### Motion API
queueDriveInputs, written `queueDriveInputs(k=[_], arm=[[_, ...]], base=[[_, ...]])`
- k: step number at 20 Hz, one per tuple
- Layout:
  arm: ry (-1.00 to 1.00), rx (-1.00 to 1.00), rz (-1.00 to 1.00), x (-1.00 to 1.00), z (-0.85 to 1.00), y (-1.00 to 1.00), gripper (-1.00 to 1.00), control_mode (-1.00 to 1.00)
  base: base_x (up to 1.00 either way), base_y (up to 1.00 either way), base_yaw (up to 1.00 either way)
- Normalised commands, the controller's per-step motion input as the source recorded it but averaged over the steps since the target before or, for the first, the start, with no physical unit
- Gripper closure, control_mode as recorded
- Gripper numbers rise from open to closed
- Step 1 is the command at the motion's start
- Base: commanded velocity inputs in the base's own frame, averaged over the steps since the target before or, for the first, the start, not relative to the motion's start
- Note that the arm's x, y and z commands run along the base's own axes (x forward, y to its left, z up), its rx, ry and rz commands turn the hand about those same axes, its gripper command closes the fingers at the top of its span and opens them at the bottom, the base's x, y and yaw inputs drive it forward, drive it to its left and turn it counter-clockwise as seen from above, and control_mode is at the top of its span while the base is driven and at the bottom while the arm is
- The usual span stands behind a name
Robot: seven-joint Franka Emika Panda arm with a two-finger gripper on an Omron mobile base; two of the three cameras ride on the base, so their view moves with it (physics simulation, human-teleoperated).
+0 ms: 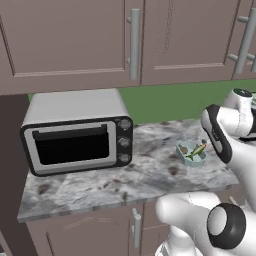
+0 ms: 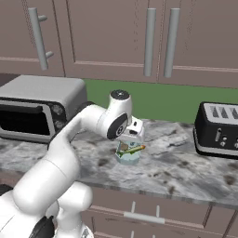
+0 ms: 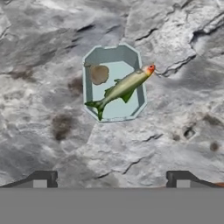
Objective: Place the tupperware on the second highest shelf of the fridge. Make space for the tupperware among the existing items by rearranging them on the shelves if needed. Close the fridge door when finished.
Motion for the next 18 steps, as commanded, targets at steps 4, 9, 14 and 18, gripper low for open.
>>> queueDriveInputs(k=[4, 9, 14, 18], arm=[[0.07, 0.00, -0.01, 0.23, -0.67, -0.79, -1.00, -1.00], [0.04, 0.00, 0.00, 0.37, -0.47, -0.49, -1.00, -1.00], [0.00, 0.00, 0.00, 0.52, -0.22, -0.10, -1.00, -1.00], [0.00, 0.00, 0.00, 0.48, -0.18, -0.01, -1.00, -1.00]], base=[[0.00, 0.00, 0.00], [0.00, 0.00, 0.00], [0.00, 0.00, 0.00], [0.00, 0.00, 0.00]])
